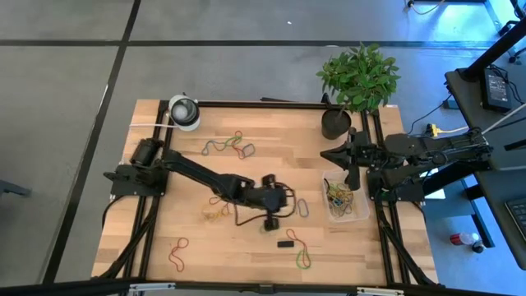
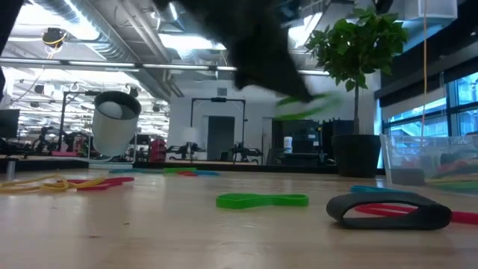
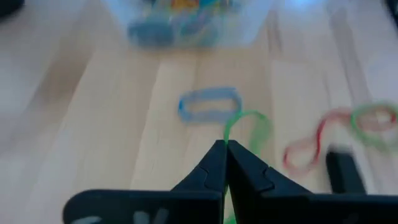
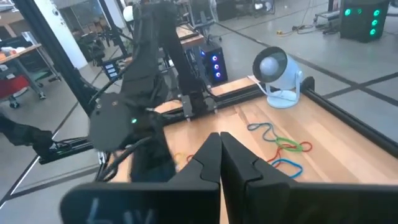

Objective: Pick and place rubber bands into bin
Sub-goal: Put the green rubber band into the transparent bin, then put the red rubber band into the transparent bin

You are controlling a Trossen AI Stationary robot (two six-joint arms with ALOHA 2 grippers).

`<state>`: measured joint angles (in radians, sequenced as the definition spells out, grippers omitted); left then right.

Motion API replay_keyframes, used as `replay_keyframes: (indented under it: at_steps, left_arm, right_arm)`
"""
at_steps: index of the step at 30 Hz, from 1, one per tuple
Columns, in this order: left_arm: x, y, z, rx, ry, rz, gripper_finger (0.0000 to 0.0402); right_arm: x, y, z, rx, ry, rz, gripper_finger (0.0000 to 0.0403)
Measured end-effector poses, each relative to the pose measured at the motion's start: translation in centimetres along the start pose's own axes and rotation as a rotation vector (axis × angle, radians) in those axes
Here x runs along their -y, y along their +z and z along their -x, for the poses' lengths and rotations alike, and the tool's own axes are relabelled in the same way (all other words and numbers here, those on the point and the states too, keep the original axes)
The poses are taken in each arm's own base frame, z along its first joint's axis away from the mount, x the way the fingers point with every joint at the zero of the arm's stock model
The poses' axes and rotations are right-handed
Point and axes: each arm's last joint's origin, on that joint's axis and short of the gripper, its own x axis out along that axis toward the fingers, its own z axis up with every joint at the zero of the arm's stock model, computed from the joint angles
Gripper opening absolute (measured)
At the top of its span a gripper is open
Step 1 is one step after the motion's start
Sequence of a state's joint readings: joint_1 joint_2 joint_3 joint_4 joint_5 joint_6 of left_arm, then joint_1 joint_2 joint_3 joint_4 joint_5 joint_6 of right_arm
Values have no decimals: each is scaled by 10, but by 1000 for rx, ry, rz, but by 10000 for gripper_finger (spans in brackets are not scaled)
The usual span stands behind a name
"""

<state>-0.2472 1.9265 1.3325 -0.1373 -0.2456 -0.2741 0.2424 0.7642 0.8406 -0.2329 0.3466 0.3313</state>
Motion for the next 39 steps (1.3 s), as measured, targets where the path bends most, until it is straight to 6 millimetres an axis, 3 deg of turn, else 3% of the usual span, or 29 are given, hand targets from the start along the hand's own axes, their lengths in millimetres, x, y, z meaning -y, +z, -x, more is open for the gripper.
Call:
replay_keyframes:
  at_steps: [10,14,20,26,33,36,39]
  left_arm:
    - [16,69,-76,196,-44,-126,3]
    - [10,90,-104,256,-56,-155,3]
    - [-16,105,-138,322,-47,-81,3]
    - [-39,90,-170,270,-115,4,17]
    - [-42,87,-168,204,-90,80,96]
    - [-44,97,-153,186,-84,63,124]
    - [-46,102,-128,50,-37,88,135]
  right_arm:
    - [-3,8,2,71,50,-33,0]
    - [-5,8,2,54,110,-32,0]
    - [-5,7,2,44,140,-43,0]
    - [-7,6,2,13,195,-47,0]
    - [-8,4,3,-16,256,-26,0]
    - [-7,3,4,-29,251,-15,0]
    - [-6,3,8,-38,247,-11,0]
